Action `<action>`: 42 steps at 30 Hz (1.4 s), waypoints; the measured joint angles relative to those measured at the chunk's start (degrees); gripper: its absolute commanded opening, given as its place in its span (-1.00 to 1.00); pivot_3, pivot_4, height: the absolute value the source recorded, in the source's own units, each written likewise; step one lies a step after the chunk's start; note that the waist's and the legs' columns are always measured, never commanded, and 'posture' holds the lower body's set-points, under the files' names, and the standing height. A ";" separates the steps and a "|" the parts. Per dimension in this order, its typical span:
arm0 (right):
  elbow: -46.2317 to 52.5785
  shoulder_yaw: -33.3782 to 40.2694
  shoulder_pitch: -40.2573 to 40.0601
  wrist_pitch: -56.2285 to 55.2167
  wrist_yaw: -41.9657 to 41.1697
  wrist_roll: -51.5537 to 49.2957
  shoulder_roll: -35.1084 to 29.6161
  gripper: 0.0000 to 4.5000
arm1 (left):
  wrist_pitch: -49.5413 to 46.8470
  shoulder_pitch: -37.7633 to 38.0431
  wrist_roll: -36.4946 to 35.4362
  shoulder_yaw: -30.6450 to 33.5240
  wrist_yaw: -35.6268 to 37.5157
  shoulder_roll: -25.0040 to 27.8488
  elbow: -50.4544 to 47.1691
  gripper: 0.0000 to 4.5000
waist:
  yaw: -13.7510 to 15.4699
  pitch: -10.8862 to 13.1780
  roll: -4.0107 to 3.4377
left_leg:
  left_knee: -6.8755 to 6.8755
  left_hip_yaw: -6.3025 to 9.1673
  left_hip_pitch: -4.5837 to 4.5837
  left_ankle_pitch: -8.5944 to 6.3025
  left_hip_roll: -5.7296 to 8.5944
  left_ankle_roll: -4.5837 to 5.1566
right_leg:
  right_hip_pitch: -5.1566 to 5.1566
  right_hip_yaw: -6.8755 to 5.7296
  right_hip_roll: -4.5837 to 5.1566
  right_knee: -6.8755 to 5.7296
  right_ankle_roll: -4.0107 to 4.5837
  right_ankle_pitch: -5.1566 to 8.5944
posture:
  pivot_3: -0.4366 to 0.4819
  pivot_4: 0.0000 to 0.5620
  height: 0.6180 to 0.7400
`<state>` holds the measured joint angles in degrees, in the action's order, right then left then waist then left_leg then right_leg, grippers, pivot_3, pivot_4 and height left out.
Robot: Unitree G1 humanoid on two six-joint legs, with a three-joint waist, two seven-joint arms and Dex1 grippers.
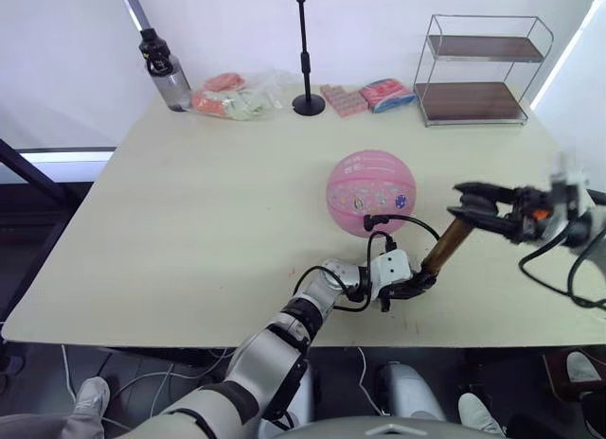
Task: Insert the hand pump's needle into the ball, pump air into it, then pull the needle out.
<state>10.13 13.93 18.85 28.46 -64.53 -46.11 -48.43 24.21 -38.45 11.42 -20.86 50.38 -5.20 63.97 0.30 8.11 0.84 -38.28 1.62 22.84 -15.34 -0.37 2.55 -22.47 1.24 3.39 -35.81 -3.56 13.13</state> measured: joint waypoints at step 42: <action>-2.50 -9.42 -10.59 -21.20 3.35 16.51 11.10 -0.22 | -0.17 0.08 0.71 -0.02 -1.35 0.81 0.84 -0.52 | -0.78 -0.71 0.62 | 0.06 0.11 -0.91 -0.01 -0.20 -0.02 | 0.76 -0.08 -0.26 -0.05 0.04 0.34 | -0.05 -0.47 1.00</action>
<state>7.62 4.51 8.25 7.26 -61.19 -29.60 -37.33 24.04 -38.37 12.12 -20.88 49.03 -4.39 64.82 -0.48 7.40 1.46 -38.23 1.72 21.93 -15.36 -0.57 2.53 -21.71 1.16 3.14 -35.87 -3.51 13.48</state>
